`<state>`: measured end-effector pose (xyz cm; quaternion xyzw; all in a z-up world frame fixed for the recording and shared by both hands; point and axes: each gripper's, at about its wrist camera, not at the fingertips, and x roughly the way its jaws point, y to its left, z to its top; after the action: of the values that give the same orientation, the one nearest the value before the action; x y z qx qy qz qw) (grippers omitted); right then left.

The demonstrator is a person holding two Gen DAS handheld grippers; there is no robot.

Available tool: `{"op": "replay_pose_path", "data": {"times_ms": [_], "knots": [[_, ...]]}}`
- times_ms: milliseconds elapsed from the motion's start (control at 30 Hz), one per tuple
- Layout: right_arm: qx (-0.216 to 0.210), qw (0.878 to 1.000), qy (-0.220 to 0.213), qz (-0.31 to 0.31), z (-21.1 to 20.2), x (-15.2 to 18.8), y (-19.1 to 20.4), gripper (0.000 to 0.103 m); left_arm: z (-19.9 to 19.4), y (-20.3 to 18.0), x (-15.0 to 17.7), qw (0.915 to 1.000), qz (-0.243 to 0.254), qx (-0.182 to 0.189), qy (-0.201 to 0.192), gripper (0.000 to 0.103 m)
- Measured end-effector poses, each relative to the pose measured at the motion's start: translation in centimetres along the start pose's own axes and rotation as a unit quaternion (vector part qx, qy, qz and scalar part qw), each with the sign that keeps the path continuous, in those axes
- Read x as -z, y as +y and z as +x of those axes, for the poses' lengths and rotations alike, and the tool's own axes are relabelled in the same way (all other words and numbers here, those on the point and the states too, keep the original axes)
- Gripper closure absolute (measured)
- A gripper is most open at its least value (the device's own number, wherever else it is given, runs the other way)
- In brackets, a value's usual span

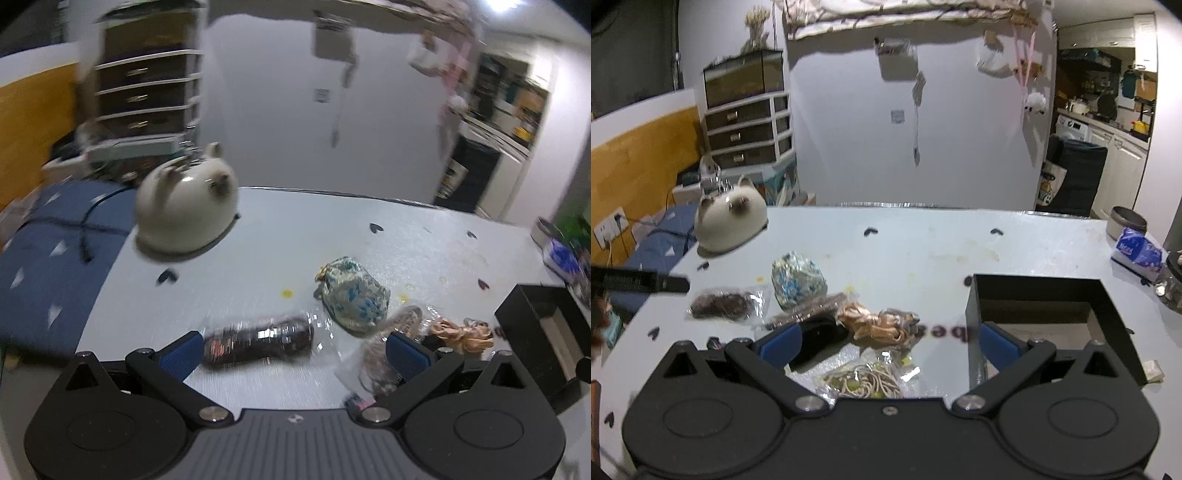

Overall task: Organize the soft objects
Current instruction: 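Grasp the bagged beaded necklace with the right tool while the left tool grasps the bagged brown cords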

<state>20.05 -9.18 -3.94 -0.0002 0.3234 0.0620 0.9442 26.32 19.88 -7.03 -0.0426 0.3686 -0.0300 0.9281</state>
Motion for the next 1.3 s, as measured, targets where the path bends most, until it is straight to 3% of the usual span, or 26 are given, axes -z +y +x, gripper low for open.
{"op": "replay_pose_path", "data": {"times_ms": [167,300,567,700,1000,1167,1233,1300], "knots": [[-0.003,0.999,0.035,-0.020,2.6,0.1,0.1,0.000,4.9,2.3,-2.7,0.9970,0.059,0.047,0.016,0.000],[-0.022,0.996,0.070,-0.043,4.8,0.4,0.6,0.000,9.5,3.3,-4.3,0.9911,0.085,0.088,0.051,0.000],[-0.067,0.977,0.167,-0.118,9.1,1.5,2.7,0.000,16.8,4.7,-5.7,0.9805,0.075,0.151,0.101,0.000],[-0.071,0.972,0.186,-0.126,9.3,1.7,3.5,0.000,19.2,5.5,-5.5,0.9759,0.044,0.169,0.131,0.001],[-0.033,0.966,0.211,-0.144,11.0,1.8,3.5,0.000,16.3,6.5,-2.4,0.9663,0.018,0.201,0.160,0.001],[-0.048,0.973,0.221,-0.037,10.0,0.2,1.5,0.000,13.6,6.7,0.1,0.9564,0.007,0.226,0.185,0.002],[-0.054,0.972,0.230,-0.001,9.5,-0.2,1.1,0.003,12.9,6.6,0.8,0.9574,0.008,0.220,0.186,0.006],[-0.054,0.966,0.252,0.021,9.6,-0.1,1.0,0.014,12.4,6.4,1.2,0.9622,0.006,0.203,0.182,0.008]]}}
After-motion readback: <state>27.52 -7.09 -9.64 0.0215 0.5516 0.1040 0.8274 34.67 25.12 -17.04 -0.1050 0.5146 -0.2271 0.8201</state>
